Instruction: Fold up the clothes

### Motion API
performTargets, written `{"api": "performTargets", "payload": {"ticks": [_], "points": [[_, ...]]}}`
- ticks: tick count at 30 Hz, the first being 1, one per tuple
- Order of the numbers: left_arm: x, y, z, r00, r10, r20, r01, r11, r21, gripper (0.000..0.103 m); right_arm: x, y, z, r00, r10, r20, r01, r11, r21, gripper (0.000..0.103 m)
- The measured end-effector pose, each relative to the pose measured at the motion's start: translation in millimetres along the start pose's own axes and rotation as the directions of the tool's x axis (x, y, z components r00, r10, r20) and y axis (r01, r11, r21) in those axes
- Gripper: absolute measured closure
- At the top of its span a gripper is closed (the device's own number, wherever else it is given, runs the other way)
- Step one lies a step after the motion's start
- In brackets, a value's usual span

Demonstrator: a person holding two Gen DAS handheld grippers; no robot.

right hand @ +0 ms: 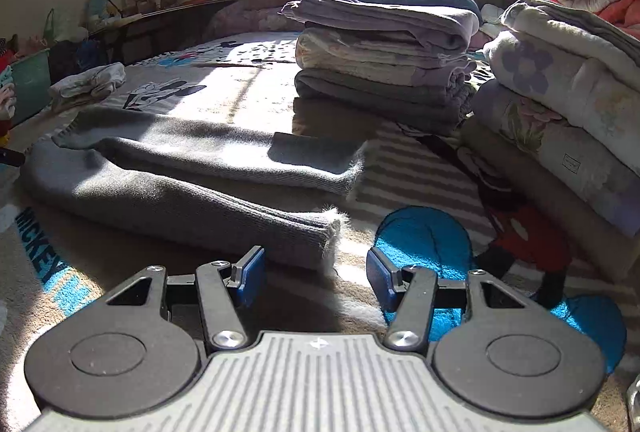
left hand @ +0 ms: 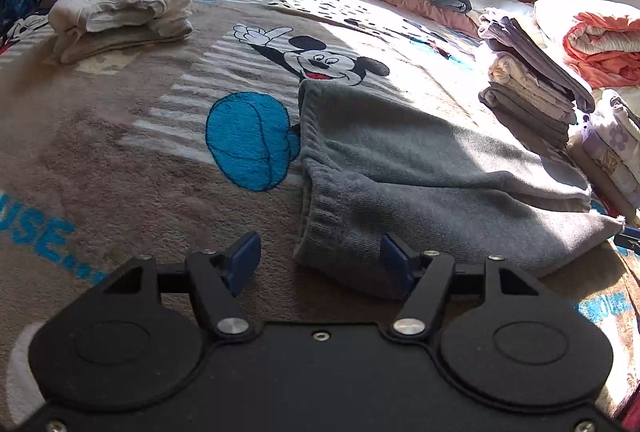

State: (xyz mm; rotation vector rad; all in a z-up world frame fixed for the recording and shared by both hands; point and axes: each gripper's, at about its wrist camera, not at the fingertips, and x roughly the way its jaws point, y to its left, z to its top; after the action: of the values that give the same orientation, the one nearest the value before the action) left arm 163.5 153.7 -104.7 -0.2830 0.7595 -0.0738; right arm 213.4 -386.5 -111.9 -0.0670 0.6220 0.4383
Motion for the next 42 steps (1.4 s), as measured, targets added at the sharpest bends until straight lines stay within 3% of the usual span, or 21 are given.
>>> {"api": "performTargets", "payload": {"ticks": [7, 10, 12, 13, 17, 21, 23, 25, 27, 30, 32, 34, 37, 38, 41, 42], "points": [[14, 7, -2, 0.997, -0.063, 0.043, 0.066, 0.995, -0.071, 0.039, 23, -5, 5, 0.993, 0.105, 0.055, -0.103, 0.994, -0.026, 0.053], [17, 16, 0, 0.993, -0.1, 0.06, 0.107, 0.985, -0.134, 0.046, 27, -5, 6, 0.99, 0.137, 0.032, -0.136, 0.99, -0.027, 0.065], [16, 18, -1, 0.992, -0.105, 0.067, 0.114, 0.983, -0.147, 0.052, 27, -6, 7, 0.99, 0.143, 0.015, -0.142, 0.99, -0.008, 0.079], [16, 18, -1, 0.992, -0.107, 0.071, 0.116, 0.982, -0.15, 0.062, 26, -8, 8, 0.989, 0.149, 0.009, -0.149, 0.989, 0.014, 0.082], [13, 19, -3, 0.99, -0.111, 0.089, 0.124, 0.979, -0.163, 0.076, 7, -4, 22, 0.985, 0.173, 0.014, -0.173, 0.981, 0.09, 0.091], [10, 21, -4, 0.988, -0.115, 0.106, 0.132, 0.976, -0.175, 0.077, -27, 15, 44, 0.981, 0.192, 0.032, -0.194, 0.974, 0.118, 0.093], [8, 22, -5, 0.986, -0.122, 0.115, 0.143, 0.972, -0.188, 0.078, -45, 21, 52, 0.973, 0.227, 0.041, -0.23, 0.955, 0.185, 0.093], [5, 30, -6, 0.978, -0.166, 0.126, 0.194, 0.949, -0.248, 0.078, -63, 26, 60, 0.964, 0.262, 0.052, -0.267, 0.929, 0.255, 0.093], [1, 37, -7, 0.968, -0.209, 0.14, 0.243, 0.92, -0.306, 0.078, -78, 20, 61, 0.933, 0.343, 0.105, -0.353, 0.826, 0.44, 0.094], [-2, 47, -10, 0.955, -0.25, 0.157, 0.292, 0.875, -0.386, 0.078, -88, 4, 46, 0.916, 0.369, 0.16, -0.372, 0.627, 0.684, 0.093], [1, 50, -11, 0.958, -0.246, 0.148, 0.286, 0.859, -0.425, 0.078, -79, -5, 37, 0.942, 0.314, 0.116, -0.297, 0.627, 0.72, 0.093], [8, 49, -12, 0.966, -0.227, 0.121, 0.257, 0.862, -0.437, 0.078, -61, -19, 26, 0.972, 0.232, 0.049, -0.189, 0.637, 0.748, 0.093], [13, 49, -13, 0.97, -0.22, 0.101, 0.242, 0.862, -0.445, 0.075, -21, -42, -12, 0.982, 0.19, -0.002, -0.106, 0.555, 0.825, 0.088], [12, 49, -13, 0.969, -0.225, 0.103, 0.247, 0.86, -0.446, 0.075, -17, -42, -20, 0.985, 0.174, -0.007, -0.089, 0.539, 0.838, 0.083], [11, 52, -14, 0.967, -0.234, 0.105, 0.256, 0.855, -0.451, 0.073, -16, -32, -37, 0.99, 0.143, 0.002, -0.081, 0.546, 0.834, 0.051], [11, 52, -14, 0.966, -0.235, 0.105, 0.257, 0.854, -0.451, 0.072, -17, -29, -41, 0.991, 0.133, 0.01, -0.081, 0.54, 0.838, 0.048]]}}
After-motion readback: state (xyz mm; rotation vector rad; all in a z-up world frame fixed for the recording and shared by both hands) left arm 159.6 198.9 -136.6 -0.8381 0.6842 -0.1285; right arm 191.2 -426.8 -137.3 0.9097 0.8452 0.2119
